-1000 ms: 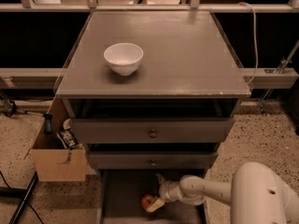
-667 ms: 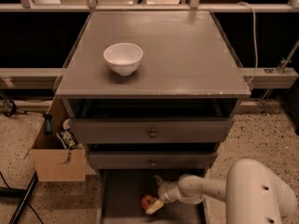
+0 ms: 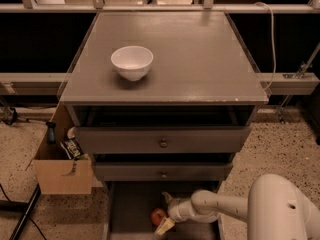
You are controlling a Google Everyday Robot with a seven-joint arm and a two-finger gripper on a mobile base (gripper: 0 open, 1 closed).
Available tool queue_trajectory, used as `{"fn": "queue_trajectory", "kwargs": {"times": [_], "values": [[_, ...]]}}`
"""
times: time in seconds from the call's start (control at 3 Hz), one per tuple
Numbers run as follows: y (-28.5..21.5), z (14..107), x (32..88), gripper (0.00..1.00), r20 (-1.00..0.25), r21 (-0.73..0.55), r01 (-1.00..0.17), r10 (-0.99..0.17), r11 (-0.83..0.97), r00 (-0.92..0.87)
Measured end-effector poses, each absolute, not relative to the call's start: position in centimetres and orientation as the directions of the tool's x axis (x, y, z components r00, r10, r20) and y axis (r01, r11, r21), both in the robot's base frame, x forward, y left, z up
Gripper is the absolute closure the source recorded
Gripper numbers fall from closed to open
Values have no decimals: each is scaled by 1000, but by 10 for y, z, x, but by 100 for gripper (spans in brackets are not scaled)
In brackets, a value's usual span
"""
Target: Pick apple from bottom drawer and place on counter
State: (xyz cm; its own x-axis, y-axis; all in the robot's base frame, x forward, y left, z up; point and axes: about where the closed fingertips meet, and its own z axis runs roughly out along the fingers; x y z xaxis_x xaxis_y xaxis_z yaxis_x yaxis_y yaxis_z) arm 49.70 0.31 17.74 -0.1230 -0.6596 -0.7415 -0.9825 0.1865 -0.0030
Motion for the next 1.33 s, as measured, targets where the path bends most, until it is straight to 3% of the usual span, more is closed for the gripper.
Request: {"fn": "queue_trajectory", "kwargs": {"times": [1.33], "values": [[-8, 143, 494, 0, -670, 53, -977, -718, 205, -187]]}}
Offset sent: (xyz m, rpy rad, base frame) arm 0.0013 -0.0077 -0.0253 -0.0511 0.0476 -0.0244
